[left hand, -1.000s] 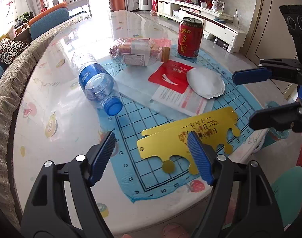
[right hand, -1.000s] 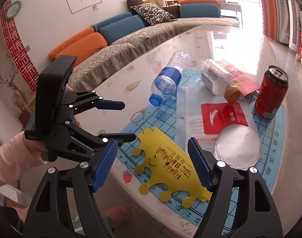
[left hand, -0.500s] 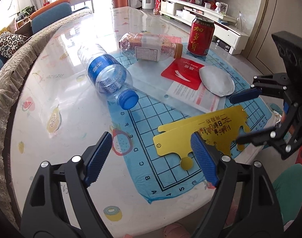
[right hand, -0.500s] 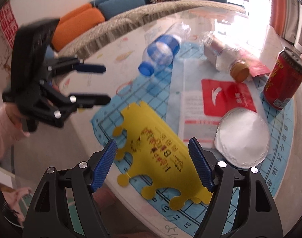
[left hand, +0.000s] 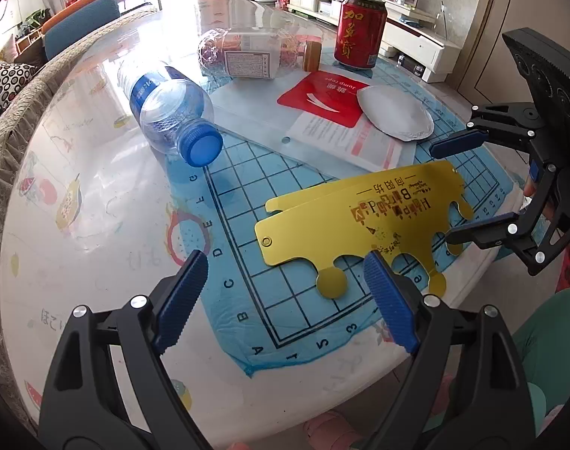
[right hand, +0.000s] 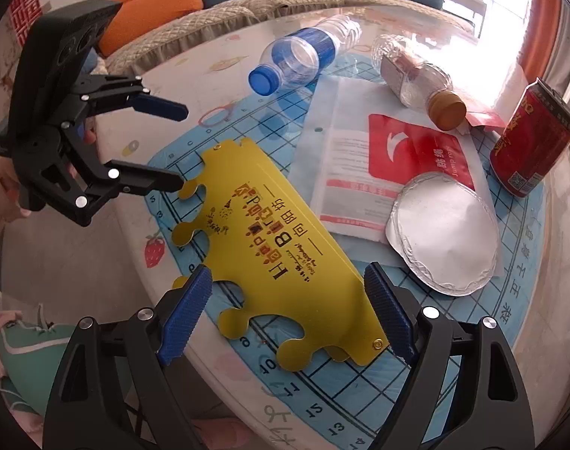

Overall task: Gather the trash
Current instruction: 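Move both tools toward the plastic bottles on the mat, then grasp the blue-label water bottle with the left tool while the right grasps the orange-capped bottle, then carry both held bottles in both tools over the grey trash bin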

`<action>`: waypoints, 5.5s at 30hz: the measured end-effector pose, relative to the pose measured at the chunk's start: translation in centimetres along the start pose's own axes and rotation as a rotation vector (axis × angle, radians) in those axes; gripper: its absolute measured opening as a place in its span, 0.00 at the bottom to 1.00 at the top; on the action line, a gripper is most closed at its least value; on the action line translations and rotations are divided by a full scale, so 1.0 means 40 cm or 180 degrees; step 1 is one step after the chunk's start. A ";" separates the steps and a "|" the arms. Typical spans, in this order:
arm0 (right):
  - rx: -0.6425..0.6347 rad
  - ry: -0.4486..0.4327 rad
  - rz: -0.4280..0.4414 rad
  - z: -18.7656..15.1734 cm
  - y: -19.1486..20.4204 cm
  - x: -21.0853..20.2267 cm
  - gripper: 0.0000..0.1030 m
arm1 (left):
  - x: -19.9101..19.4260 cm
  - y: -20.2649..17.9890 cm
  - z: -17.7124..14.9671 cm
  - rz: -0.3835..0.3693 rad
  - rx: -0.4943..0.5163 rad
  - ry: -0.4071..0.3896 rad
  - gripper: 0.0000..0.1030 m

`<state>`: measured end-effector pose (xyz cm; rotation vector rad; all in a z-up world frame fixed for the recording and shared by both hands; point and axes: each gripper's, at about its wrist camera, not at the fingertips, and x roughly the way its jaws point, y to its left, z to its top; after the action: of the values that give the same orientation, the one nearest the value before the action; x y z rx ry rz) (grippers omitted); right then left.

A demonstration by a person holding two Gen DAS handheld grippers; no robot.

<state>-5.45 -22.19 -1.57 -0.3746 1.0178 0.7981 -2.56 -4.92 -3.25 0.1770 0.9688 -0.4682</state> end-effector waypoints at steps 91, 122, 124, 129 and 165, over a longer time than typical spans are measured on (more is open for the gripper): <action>0.0814 -0.0692 -0.0122 0.124 -0.025 -0.205 0.64 | -0.098 0.027 0.095 0.0329 -0.0536 -0.0374 0.65; 0.0963 -0.0850 0.0041 0.127 -0.017 -0.167 0.64 | -0.080 0.046 0.062 0.0296 -0.0453 -0.0307 0.65; 0.0996 -0.0844 0.0043 0.107 -0.026 -0.174 0.64 | -0.083 0.036 0.068 0.0286 -0.0423 -0.0319 0.65; 0.1086 -0.0822 0.0000 0.044 -0.065 -0.207 0.64 | -0.097 -0.026 0.091 0.0261 -0.0271 -0.0362 0.65; 0.2692 -0.0620 -0.0301 -0.834 -0.500 -0.322 0.64 | 0.352 -0.993 0.138 -0.0363 0.0983 0.0309 0.65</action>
<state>-14.56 -61.53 -8.51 0.3727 1.0500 0.2588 -9.91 -46.36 -9.34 0.4276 1.0011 -0.7195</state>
